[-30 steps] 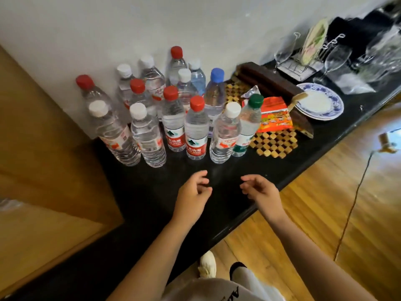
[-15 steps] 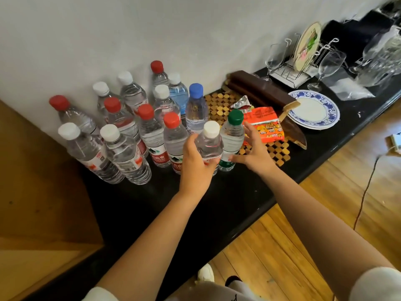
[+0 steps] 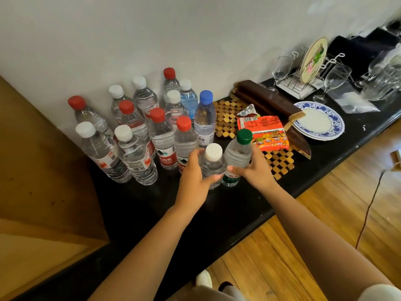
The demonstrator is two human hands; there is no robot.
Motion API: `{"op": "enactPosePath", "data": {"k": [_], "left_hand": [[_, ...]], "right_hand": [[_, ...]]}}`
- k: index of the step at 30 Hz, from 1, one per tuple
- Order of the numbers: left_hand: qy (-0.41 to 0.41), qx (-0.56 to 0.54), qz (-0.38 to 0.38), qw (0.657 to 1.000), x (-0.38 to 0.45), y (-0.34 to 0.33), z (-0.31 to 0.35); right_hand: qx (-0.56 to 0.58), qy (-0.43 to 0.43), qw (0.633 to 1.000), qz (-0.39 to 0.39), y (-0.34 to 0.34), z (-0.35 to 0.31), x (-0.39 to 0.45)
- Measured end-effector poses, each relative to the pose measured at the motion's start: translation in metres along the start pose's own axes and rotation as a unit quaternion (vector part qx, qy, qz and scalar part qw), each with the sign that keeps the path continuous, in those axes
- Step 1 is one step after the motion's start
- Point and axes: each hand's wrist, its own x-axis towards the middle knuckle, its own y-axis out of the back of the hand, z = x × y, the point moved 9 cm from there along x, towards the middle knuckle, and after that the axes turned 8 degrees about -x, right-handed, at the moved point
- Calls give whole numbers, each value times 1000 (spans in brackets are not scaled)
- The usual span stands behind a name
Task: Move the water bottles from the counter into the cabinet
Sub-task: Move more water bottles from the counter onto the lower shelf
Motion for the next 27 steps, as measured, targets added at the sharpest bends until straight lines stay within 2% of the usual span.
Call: {"op": "enactPosePath", "data": {"k": [3, 7, 11, 17, 21, 27], "left_hand": [[27, -22, -9, 999, -28, 11, -7], [61, -45, -33, 997, -76, 43, -19], [97, -29, -17, 995, -129, 103, -33], [132, 18, 18, 991, -214, 206, -45], [135, 23, 93, 986, -265, 291, -48], [98, -42, 254, 961, -317, 408, -51]], "right_hand": [[-11, 15, 1000, -22, -14, -10, -22], [-13, -21, 999, -46, -44, -10, -57], [15, -26, 995, -98, -92, -33, -90], [-14, 55, 977, -204, -192, -103, -142], [-10, 104, 958, -267, -267, -164, -175], [12, 129, 945, -300, -360, -233, -197]]}}
